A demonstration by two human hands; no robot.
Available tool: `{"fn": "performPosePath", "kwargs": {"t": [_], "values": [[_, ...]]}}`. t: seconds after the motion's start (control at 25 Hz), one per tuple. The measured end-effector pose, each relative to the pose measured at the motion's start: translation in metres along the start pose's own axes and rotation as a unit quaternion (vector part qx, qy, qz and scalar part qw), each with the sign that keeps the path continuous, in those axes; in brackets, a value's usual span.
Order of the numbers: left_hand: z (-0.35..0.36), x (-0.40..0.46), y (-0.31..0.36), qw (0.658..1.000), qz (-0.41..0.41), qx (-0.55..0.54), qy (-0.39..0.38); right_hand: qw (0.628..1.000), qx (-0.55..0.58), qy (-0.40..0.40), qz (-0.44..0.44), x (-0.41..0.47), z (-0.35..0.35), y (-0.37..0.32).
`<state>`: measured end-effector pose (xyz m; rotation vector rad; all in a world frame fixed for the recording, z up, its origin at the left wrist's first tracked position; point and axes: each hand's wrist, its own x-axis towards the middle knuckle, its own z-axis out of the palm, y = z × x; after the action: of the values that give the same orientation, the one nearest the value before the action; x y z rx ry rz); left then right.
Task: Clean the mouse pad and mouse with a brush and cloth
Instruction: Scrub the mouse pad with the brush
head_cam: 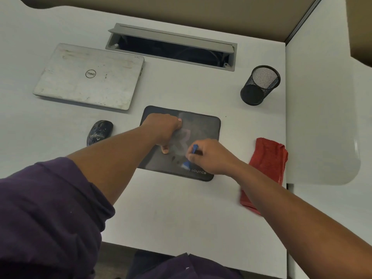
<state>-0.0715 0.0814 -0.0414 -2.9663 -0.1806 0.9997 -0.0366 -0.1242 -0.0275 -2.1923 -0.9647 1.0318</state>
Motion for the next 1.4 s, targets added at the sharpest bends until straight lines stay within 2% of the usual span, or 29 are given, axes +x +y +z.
{"fn": "performPosePath", "kwargs": {"t": [0.04,0.08,0.2,0.24,0.36,0.44,0.68,0.84,0.92,1.0,1.04,1.12,1.2,1.28,1.4], "values": [[0.0,0.0,0.0,1.0,-0.001,0.002,0.0,0.998,0.017,0.053,-0.006,0.0,0.001,-0.001],[0.0,0.001,0.0,1.0,-0.001,0.003,-0.001,0.998,0.005,0.068,-0.009,0.0,0.001,-0.002],[0.001,0.002,0.0,1.0,-0.011,-0.005,-0.003,0.997,-0.063,-0.037,0.003,-0.001,-0.005,-0.002],[0.001,0.002,0.0,1.0,-0.013,-0.007,-0.005,0.998,-0.055,-0.02,0.004,-0.001,-0.012,-0.001],[0.001,0.002,0.0,1.0,-0.012,-0.009,-0.003,0.989,-0.052,0.14,-0.004,0.008,-0.033,0.007],[0.001,0.002,0.0,1.0,-0.015,-0.008,0.001,0.985,-0.037,0.17,-0.004,0.016,-0.04,0.013],[0.002,0.001,-0.002,1.0,-0.01,-0.016,0.011,0.98,-0.038,0.183,-0.068,0.052,-0.04,0.015],[0.005,0.004,-0.005,0.999,-0.005,-0.025,0.02,0.99,-0.026,0.121,-0.061,0.072,-0.036,0.009],[0.006,0.005,-0.006,0.999,0.0,-0.029,0.025,0.987,-0.106,0.117,-0.028,0.077,-0.038,0.014],[0.007,0.006,-0.007,0.999,0.0,-0.035,0.022,0.968,-0.202,0.147,0.027,0.08,-0.045,0.016],[0.006,0.006,-0.007,0.999,-0.002,-0.037,0.017,0.964,-0.21,0.162,0.026,0.081,-0.046,0.014],[0.005,0.006,-0.006,0.999,-0.005,-0.032,0.01,0.977,-0.142,0.154,-0.036,0.079,-0.044,0.003],[0.004,0.007,-0.005,1.0,-0.008,-0.022,0.01,0.988,-0.09,0.107,-0.061,0.077,-0.04,-0.004],[0.004,0.007,-0.004,1.0,-0.008,-0.02,0.006,0.981,-0.166,0.103,-0.016,0.075,-0.04,-0.002],[0.004,0.008,-0.005,1.0,-0.006,-0.028,0.0,0.945,-0.29,0.134,0.067,0.063,-0.052,0.007]]}}
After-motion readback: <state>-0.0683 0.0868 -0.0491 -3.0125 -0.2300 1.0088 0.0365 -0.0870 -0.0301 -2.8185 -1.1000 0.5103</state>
